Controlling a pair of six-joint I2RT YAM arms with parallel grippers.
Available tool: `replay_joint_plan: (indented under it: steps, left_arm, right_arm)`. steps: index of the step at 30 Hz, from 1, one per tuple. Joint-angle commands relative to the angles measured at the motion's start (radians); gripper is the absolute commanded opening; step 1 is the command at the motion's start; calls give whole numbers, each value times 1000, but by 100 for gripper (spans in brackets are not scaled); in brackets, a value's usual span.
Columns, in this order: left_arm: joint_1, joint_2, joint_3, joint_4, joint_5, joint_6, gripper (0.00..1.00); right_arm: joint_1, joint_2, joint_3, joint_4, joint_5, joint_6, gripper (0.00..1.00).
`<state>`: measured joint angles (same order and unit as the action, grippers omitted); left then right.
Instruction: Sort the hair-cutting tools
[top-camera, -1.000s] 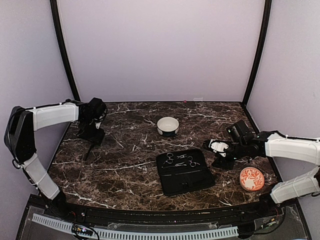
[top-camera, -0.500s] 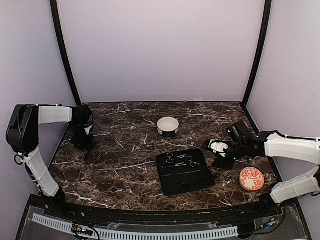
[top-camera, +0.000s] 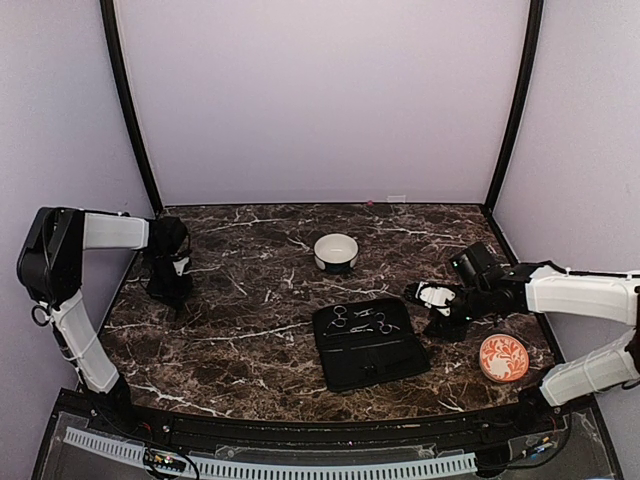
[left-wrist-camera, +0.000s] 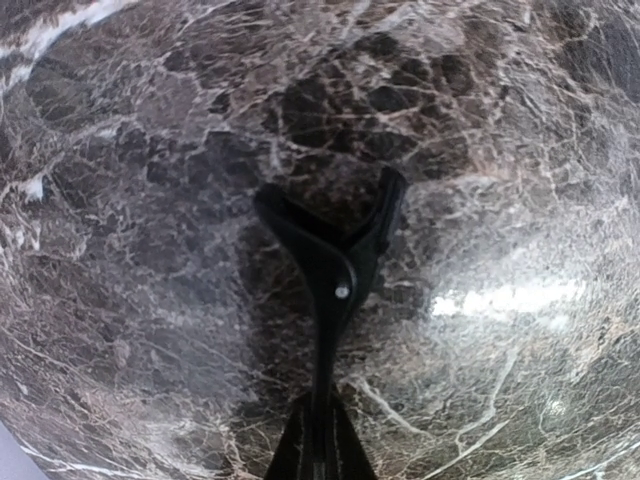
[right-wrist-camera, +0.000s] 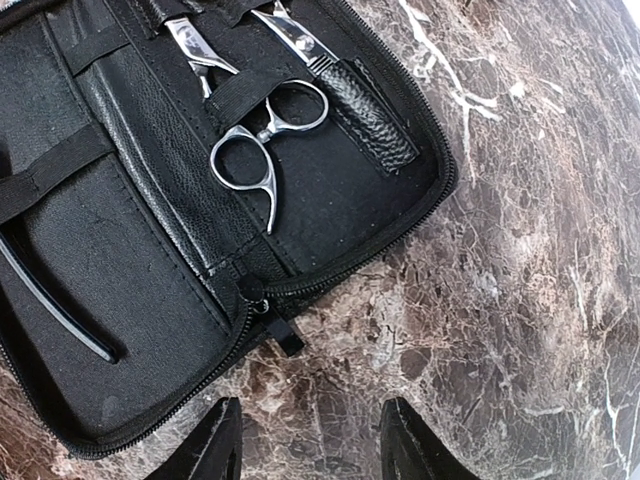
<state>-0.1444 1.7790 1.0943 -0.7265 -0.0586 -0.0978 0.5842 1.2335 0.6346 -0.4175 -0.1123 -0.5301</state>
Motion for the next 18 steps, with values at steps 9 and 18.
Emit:
replay_joint_plan:
  steps: [9,18]
  left_arm:
    - [-453,-133,-63,125,315,238,0]
    - [-698,12,22,26,230,325,0]
  right_arm:
    - [-2,57,54,-43,-36,-39,47]
    - [-2,92,148,-106,-48,-62,47]
